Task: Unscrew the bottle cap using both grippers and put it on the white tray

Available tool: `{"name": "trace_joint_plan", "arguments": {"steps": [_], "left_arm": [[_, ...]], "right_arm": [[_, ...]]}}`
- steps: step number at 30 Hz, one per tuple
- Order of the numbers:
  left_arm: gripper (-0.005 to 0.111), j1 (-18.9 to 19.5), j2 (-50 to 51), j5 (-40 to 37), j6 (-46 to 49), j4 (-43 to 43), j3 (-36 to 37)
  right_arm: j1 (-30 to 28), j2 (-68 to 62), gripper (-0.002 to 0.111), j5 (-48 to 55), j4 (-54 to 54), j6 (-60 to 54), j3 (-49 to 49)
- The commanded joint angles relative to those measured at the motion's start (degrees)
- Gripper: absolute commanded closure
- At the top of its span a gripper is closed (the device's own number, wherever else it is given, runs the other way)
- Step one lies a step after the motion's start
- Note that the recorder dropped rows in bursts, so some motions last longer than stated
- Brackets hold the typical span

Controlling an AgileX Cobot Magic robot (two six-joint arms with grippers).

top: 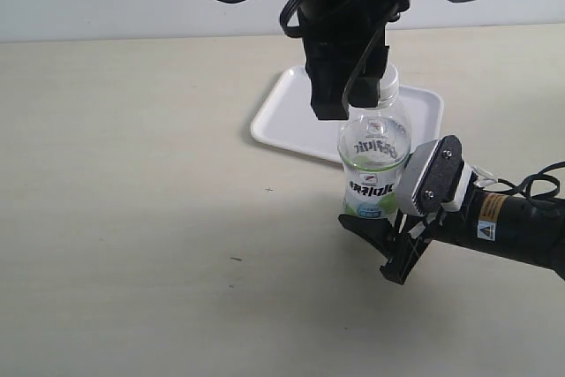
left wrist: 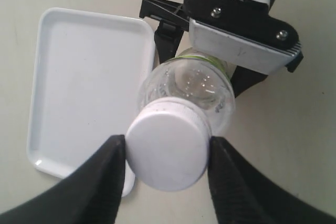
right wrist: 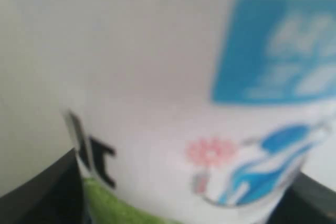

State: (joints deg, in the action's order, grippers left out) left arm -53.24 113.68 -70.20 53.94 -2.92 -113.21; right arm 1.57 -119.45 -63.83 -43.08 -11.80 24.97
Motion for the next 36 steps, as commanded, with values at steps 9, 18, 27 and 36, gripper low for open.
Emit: {"name": "trace_joint_plan", "arguments": {"steps": [9, 18, 27, 36], "left_arm": [[0.107, 0.09, -0.17, 0.24, -16.75, -0.18, -0.25], [0.107, -0.01, -0.17, 0.24, -37.38, -1.23, -0.25], [0.107, -0.01, -0.17, 0.24, -46.96, -1.23, -0.25], [0.107, -0.01, -0.56, 0.24, -50.12, -0.7, -0.25]], "right_arm": [[-0.24, 0.42, 0.108, -1.98, 0.07, -0.54, 0.14], [-0.24, 0.42, 0.108, -1.98, 0.07, -0.54, 0.14], [-0.24, 0.42, 0.108, -2.16, 0.07, 0.09, 0.14], [-0.24, 0.42, 0.108, -2.36, 0.07, 0.08, 0.14]]}}
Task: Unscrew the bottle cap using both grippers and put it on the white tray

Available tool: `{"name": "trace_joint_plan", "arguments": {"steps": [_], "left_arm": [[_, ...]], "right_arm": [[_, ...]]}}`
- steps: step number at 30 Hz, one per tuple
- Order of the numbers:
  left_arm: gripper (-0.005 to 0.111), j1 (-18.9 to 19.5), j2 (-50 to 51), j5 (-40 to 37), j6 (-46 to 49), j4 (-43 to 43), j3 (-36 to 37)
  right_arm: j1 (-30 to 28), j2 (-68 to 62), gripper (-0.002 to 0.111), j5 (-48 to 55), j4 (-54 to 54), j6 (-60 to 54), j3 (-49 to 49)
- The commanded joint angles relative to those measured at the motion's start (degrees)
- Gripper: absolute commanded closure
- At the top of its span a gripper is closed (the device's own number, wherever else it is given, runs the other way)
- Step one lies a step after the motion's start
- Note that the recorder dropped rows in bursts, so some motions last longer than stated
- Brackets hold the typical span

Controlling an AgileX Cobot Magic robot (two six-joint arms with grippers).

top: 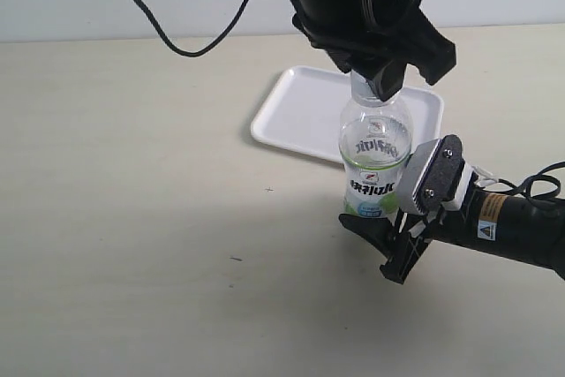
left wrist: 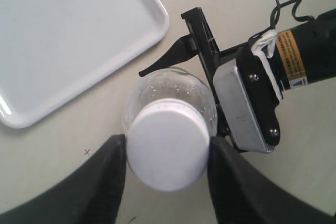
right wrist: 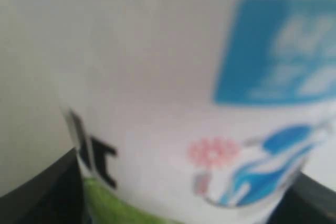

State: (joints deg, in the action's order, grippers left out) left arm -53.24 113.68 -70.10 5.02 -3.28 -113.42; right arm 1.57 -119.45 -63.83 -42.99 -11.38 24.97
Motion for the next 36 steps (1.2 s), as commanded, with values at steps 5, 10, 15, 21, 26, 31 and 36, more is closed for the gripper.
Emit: {"name": "trace_joint_plan", "arguments": {"steps": [5, 10, 15, 21, 26, 31, 36], "left_arm": [[0.107, 0.11, -2.06, 0.13, -1.19, 1.71, -0.04], [0.107, 0.11, -3.39, 0.13, -0.92, 3.78, -0.04], [0.107, 0.11, -3.71, 0.13, 2.66, 5.66, -1.26], [0.107, 0.95, -3.71, 0.13, 13.25, 9.35, -4.1], [0.107, 6.05, -3.71, 0.13, 27.23, 3.28, -4.08], [0.107, 13.07, -3.6, 0.13, 39.46, -9.95, -4.08], [0.107, 17.96, -1.13, 0.13, 41.47, -11.08, -4.08]], "right_arm": [[-0.24, 0.42, 0.108, -2.23, -0.02, 0.09, 0.14], [-0.24, 0.42, 0.108, -2.23, -0.02, 0.09, 0.14], [-0.24, 0.42, 0.108, -1.88, -0.02, 0.76, 0.14], [-0.24, 0.42, 0.108, -1.88, -0.24, 1.15, 0.14], [-0.24, 0.42, 0.108, -1.88, -0.24, 1.58, 0.14], [-0.24, 0.42, 0.108, -1.79, 0.02, 2.56, 0.14], [-0.24, 0.42, 0.108, -1.79, 0.58, 2.56, 0.14]]}}
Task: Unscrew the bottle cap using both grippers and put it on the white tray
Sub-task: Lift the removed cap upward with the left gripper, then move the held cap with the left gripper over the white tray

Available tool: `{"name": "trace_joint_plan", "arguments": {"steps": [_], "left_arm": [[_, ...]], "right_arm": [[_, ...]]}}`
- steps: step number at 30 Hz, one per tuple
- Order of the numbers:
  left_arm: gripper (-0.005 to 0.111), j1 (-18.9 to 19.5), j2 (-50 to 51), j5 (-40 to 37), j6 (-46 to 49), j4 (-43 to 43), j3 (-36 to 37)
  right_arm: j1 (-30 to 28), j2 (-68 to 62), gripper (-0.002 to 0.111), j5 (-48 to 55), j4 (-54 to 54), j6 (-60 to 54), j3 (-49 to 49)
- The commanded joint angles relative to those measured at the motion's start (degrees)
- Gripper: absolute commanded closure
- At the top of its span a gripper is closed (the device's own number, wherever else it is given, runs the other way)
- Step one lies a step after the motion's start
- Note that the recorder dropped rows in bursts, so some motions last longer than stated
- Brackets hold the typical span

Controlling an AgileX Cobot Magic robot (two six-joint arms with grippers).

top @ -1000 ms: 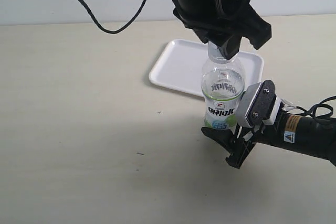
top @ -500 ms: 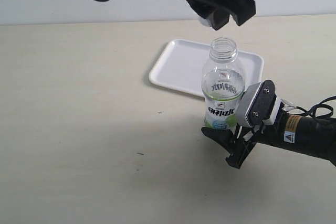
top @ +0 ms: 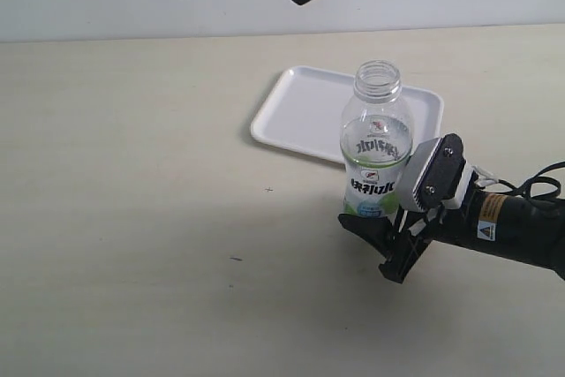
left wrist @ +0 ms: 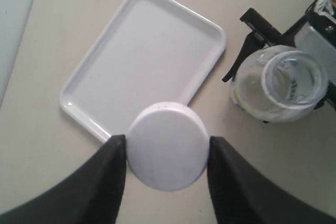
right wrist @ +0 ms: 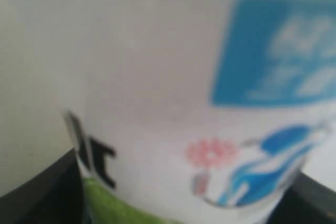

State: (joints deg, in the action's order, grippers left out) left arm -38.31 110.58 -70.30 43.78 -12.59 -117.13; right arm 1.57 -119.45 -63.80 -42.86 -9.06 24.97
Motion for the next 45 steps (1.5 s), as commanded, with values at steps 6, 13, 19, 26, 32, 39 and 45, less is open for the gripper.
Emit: {"name": "trace_joint_plan", "arguments": {"steps": [6, 13, 19, 26, 32, 39, 45], "left_arm": [[0.107, 3.87, 9.26, 0.34, 10.4, -1.18, -0.37], [0.107, 3.87, 17.17, 1.11, 26.58, -2.44, -0.37], [0.107, 3.87, 21.89, 8.04, 35.94, -4.75, -0.37], [0.107, 3.87, 25.39, 15.22, 40.21, -5.12, -0.37], [0.107, 3.87, 26.45, 16.4, 43.05, -8.49, -0.37], [0.107, 3.87, 26.71, 17.42, 44.98, -12.08, -0.37], [0.107, 3.87, 26.71, 17.5, 44.37, -12.42, -0.37]], "right_arm": [[-0.24, 0.42, 0.108, -1.83, 0.42, 0.76, 0.14], [-0.24, 0.42, 0.108, -1.83, 0.42, 0.76, 0.14], [-0.24, 0.42, 0.108, -2.1, 0.42, 0.85, 0.14], [-0.24, 0.42, 0.108, -2.1, 0.42, 0.85, 0.14], [-0.24, 0.42, 0.108, -2.1, 0.3, 1.73, 0.14], [-0.24, 0.42, 0.108, -2.1, 0.3, 1.73, 0.14], [-0.24, 0.42, 0.108, -2.1, 0.3, 1.73, 0.14]]}}
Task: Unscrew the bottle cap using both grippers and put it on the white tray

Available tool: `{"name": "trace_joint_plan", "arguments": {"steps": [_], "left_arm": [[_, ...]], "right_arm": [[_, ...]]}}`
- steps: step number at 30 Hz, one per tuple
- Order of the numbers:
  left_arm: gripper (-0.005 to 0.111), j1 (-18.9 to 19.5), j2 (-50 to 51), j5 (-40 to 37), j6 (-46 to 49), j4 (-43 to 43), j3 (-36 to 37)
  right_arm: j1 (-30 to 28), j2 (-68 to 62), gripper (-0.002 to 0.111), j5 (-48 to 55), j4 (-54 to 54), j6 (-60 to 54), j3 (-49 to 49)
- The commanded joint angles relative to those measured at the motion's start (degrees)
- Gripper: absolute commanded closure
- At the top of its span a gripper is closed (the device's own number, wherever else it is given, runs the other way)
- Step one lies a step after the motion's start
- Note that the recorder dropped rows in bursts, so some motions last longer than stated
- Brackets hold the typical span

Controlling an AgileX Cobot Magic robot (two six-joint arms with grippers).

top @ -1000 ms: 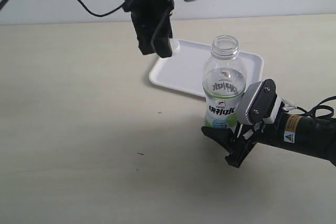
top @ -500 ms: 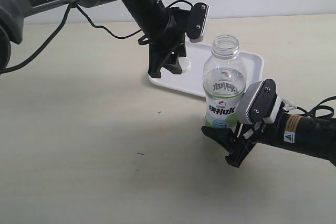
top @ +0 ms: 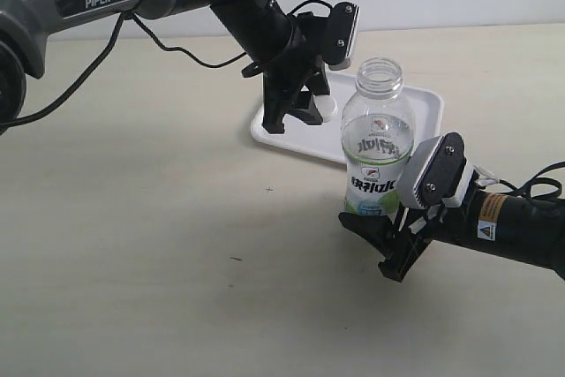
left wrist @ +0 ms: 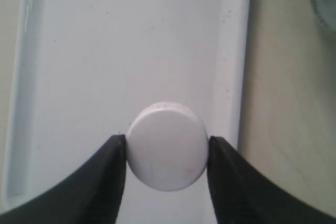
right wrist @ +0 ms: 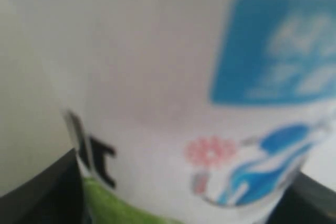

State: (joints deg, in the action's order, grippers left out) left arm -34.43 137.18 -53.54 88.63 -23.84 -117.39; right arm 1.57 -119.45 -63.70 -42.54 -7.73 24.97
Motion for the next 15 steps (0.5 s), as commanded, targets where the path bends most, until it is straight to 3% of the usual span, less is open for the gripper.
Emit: {"name": "trace_joint_plan", "arguments": {"steps": [1, 8, 15], "left_arm": [[0.107, -0.01, 0.11, 0.74, -1.18, -1.17, -0.11], [0.107, -0.23, -0.66, -0.93, -2.91, 1.35, -0.11], [0.107, 1.86, -1.44, -2.98, -8.11, 2.98, -0.11]], "right_arm": [[-0.24, 0.42, 0.108, -2.2, -0.01, 0.4, 0.14], [-0.24, 0.42, 0.108, -2.2, 0.12, 0.41, 0.14], [-0.24, 0.42, 0.108, -0.68, -0.76, 0.52, 1.06]]}}
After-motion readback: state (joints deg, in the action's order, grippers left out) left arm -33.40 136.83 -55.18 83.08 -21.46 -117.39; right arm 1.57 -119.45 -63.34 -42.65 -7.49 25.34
